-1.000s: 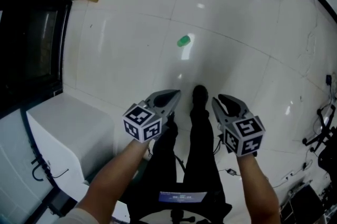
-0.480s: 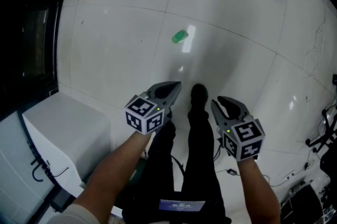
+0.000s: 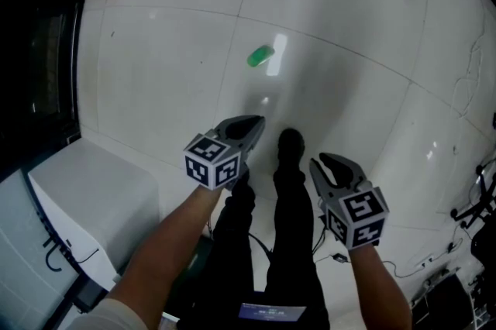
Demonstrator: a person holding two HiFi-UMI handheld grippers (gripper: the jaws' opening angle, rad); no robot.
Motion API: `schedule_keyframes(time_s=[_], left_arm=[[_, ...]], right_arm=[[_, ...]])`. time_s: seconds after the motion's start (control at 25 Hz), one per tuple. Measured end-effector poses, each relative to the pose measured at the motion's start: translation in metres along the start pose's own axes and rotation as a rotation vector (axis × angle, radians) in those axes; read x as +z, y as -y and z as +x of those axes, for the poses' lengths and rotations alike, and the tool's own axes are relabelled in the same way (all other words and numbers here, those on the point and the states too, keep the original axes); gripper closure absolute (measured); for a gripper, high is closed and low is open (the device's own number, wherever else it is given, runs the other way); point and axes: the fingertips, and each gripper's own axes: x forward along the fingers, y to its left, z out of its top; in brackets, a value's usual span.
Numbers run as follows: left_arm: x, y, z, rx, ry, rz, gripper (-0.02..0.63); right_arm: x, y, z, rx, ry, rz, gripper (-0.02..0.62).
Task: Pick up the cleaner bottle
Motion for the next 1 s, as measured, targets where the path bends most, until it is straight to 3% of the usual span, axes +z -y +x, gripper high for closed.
schedule_keyframes(time_s=[0.4,1.0], left_arm=[[0.001,-0.063,0.032,0.151,0.048,0.021,0.398],[-0.005,-0.13,0.08,0.271,0.027,0.145,0.397]], right_arm=[[-0.009,0.014,0.02,0.004,-0.033,0.016,0.505],[-0.033,0.044,0.044,-0.015,-0.07,0.04,0.505]])
